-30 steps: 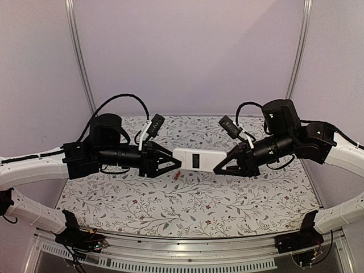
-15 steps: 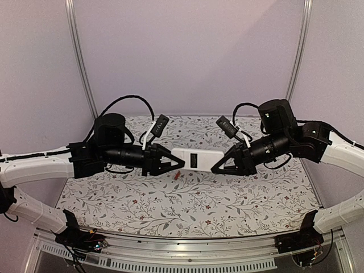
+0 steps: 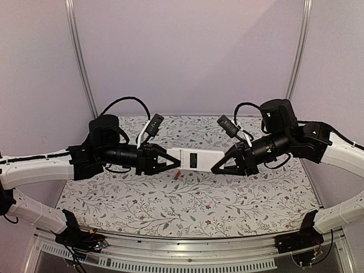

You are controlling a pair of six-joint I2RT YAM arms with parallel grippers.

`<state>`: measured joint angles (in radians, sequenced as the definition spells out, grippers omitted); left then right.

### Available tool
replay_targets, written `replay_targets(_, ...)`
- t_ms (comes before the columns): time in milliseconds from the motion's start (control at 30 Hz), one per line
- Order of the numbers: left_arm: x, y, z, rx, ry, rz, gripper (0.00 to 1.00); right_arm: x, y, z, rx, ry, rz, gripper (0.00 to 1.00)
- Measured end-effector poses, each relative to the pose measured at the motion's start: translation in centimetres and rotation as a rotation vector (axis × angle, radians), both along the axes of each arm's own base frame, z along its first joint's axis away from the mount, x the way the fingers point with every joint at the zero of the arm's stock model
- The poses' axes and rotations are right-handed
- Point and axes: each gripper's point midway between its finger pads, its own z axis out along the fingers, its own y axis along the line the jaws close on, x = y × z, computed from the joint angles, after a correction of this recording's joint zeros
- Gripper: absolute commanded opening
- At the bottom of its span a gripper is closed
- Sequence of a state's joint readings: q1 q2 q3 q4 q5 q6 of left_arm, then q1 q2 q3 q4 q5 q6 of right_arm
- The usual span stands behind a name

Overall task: Load the batteries into the remote control
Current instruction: Remove the battery cover from the remote control.

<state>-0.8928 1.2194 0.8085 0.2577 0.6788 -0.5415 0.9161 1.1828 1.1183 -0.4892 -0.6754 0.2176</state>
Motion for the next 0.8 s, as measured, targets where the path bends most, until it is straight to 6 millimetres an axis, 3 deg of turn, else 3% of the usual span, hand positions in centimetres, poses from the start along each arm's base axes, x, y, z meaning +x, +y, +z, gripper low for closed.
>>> replay_targets(233,1.1,0.1,-0.4,0.026,0.021,0.055,0.35,0.5,-0.1,-0.1,-0.006,-0.005,-0.023,0.0)
replay_targets(367,1.7,0.1,-0.5,0.039,0.022,0.09,0.42,1.0,-0.2,-0.2,-0.01,-0.01,-0.042,0.0)
replay_targets(800,4.3,0.5,-2.0,0.1,0.049,0.199,0.2,2.9,-1.1,-1.3,-0.039,0.015,-0.116,0.0)
